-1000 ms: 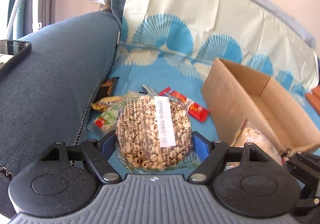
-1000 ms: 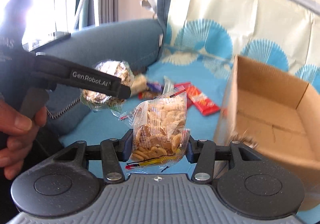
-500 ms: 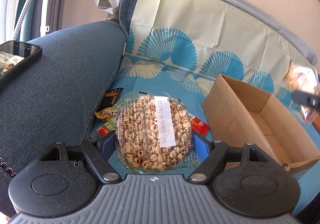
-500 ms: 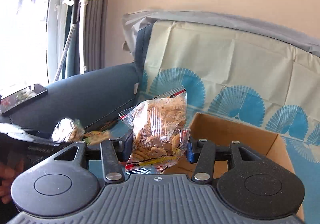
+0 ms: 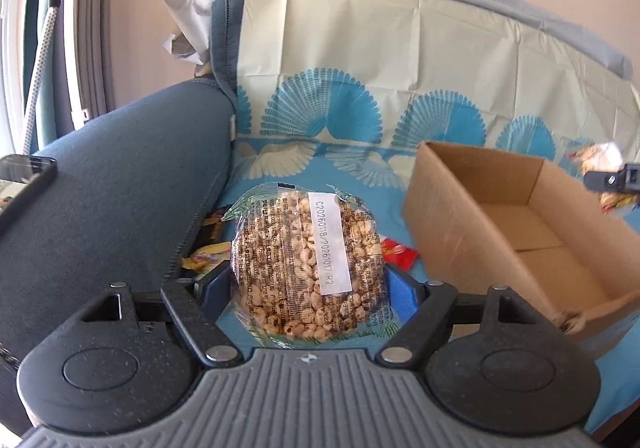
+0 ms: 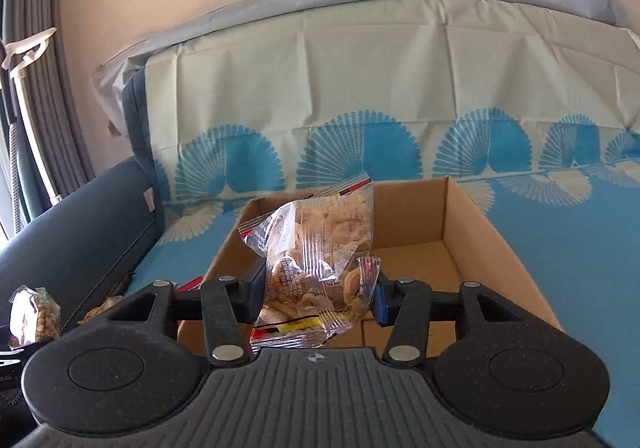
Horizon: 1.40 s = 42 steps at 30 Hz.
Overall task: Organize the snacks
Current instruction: 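Carry both bags into the box and open both tools to release, then move both empty tools back to the snack pile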
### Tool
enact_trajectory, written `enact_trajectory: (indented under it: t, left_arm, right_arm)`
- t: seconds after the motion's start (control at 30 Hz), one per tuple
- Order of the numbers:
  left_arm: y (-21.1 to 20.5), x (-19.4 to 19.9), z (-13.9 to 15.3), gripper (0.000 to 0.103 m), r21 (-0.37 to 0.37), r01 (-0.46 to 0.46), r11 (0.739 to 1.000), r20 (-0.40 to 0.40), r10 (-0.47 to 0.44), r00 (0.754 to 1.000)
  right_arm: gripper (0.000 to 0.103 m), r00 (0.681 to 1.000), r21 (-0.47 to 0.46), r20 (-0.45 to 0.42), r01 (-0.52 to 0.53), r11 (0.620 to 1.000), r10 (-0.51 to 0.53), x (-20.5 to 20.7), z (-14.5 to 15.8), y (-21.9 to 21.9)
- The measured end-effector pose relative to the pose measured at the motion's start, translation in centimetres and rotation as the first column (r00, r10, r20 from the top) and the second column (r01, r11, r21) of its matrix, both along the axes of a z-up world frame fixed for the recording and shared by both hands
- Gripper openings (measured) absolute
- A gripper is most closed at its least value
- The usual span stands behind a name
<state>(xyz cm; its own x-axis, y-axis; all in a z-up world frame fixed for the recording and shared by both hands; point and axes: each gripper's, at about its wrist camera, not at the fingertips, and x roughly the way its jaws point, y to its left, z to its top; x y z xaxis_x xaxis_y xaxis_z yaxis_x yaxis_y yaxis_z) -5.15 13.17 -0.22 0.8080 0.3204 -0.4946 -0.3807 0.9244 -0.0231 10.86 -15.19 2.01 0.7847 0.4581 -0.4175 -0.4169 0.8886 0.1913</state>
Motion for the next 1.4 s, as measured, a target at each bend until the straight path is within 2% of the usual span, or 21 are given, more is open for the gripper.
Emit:
enact_trajectory:
  t: [0.1, 0.33, 0.47, 0.77, 1.1, 1.17, 1.2, 1.23, 1.4]
  left_arm:
    - [-2.3, 1.5, 0.9, 0.083, 0.0, 0.029, 1.0, -0.002, -0.029, 1.0]
    - [-8.0, 6.5, 4.5, 0.083, -0.003, 0.15, 0.989, 0.066, -0.149, 0.987]
    - [-10.5, 9.8, 6.1, 0.083, -0.008, 0.181, 0.983, 0.093, -0.18, 0.979]
    - [-15.0, 15.4, 6.8, 0.083, -0.008, 0.258, 0.966, 0.089, -0.257, 0.962]
    - [-16.3, 17.9, 6.6, 0.083, -0.025, 0.288, 0.957, 0.044, -0.287, 0.957]
    - [-16.6, 18.0, 6.8, 0.086, -0.011, 0.299, 0.954, 0.046, -0.299, 0.953]
    - [-16.8, 18.0, 6.9, 0.092, 0.001, 0.301, 0.954, 0.048, -0.301, 0.953]
    - [-16.9, 17.8, 6.9, 0.098, 0.012, 0.302, 0.953, 0.052, -0.303, 0.952]
    - [-16.6, 15.8, 6.9, 0.101, 0.073, 0.3, 0.951, 0.131, -0.308, 0.942]
  right_arm:
    - [0.051, 0.999, 0.025, -0.009, 0.035, 0.999, -0.035, 0.7, -0.1, -1.3]
    - [0.052, 0.994, 0.059, 0.011, 0.107, 0.993, -0.107, 2.0, 0.5, -3.5]
    - [0.052, 0.987, 0.075, 0.027, 0.153, 0.985, -0.155, 2.7, 0.7, -5.1]
    - [0.052, 0.973, 0.098, -0.007, 0.231, 0.968, -0.232, 3.9, 0.3, -7.4]
    - [0.053, 0.963, 0.091, -0.018, 0.27, 0.959, -0.27, 4.2, 0.1, -7.6]
    - [0.058, 0.958, 0.082, -0.024, 0.286, 0.955, -0.285, 4.3, 0.1, -7.6]
    - [0.063, 0.956, 0.075, -0.026, 0.292, 0.953, -0.291, 4.3, 0.0, -7.5]
    - [0.071, 0.956, 0.07, -0.028, 0.294, 0.953, -0.293, 4.3, 0.0, -7.5]
    - [0.074, 0.958, 0.044, -0.019, 0.288, 0.957, -0.288, 4.3, -0.2, -6.9]
